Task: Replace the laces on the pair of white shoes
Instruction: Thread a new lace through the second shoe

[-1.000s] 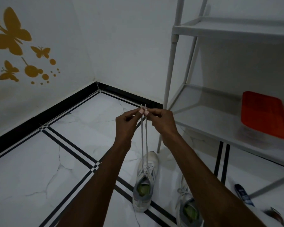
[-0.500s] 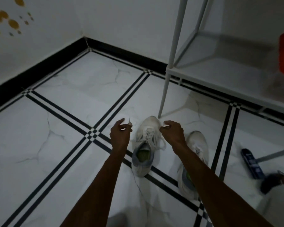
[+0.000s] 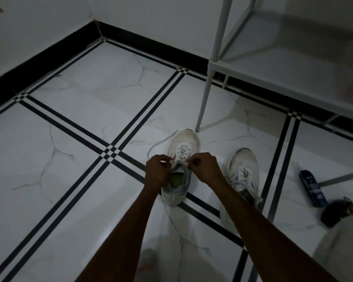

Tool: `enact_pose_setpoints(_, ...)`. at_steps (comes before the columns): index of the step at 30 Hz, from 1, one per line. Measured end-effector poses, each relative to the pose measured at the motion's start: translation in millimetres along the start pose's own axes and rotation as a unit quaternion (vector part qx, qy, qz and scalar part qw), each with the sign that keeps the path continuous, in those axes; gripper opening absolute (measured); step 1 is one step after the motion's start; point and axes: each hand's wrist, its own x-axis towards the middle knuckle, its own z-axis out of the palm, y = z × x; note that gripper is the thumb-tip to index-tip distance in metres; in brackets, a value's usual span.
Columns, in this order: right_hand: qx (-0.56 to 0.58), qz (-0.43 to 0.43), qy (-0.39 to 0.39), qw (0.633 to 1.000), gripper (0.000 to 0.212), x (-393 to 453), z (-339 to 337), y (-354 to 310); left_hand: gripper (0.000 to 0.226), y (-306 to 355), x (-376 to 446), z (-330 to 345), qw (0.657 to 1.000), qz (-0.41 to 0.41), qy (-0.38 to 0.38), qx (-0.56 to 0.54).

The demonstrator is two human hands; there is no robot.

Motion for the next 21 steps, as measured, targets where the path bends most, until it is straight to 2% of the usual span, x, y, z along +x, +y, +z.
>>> enact_pose_setpoints(2,-0.005,0.001,0.008,1.0,0.007,0.5,-0.8,0.7,0.005,2.7,-0.7,-1.3,1.0,-0.009,0.003,-0.009)
enact_pose_setpoints(4,-0.013,-0.004,0.022,1.0,0.009,0.3,-1.9,-1.3,0.012,3.7,-0.1,-2.8,1.0,0.015,0.007,0.009)
enact_pose_setpoints(7,-0.038,0.003,0.033,0.999,0.011,-1.1,-4.1,1.1,0.01,1.6,-0.9,-9.4,0.996,0.058,-0.021,0.072)
enact_pose_setpoints(11,-0.063,0.04,0.029,0.997,0.008,-2.4,1.1,13.2,0.015,3.9,-3.9,-20.3,0.979,0.044,-0.011,0.201)
enact_pose_setpoints(13,-0.054,0.034,0.016,0.998,0.009,-5.1,2.5,15.9,0.008,2.3,-8.2,-18.3,0.976,0.041,-0.028,0.213)
enact_pose_setpoints(15,-0.035,0.034,-0.03,0.998,0.013,-4.8,-5.5,12.8,0.006,-2.5,-10.1,-16.7,0.985,0.024,-0.035,0.168)
enact_pose_setpoints(17,0.045,0.066,-0.069,0.994,0.026,-1.0,-18.3,6.1,0.018,-1.0,-7.0,-22.9,0.996,-0.034,-0.054,0.055)
enact_pose_setpoints(19,0.179,0.098,-0.078,0.976,0.041,2.2,-30.4,-7.3,0.029,11.6,-2.3,-32.0,0.984,-0.095,-0.091,-0.12)
enact_pose_setpoints(21,0.298,0.114,-0.087,0.944,0.041,4.9,-37.4,-23.3,0.031,26.5,4.2,-38.1,0.961,-0.102,-0.109,-0.232)
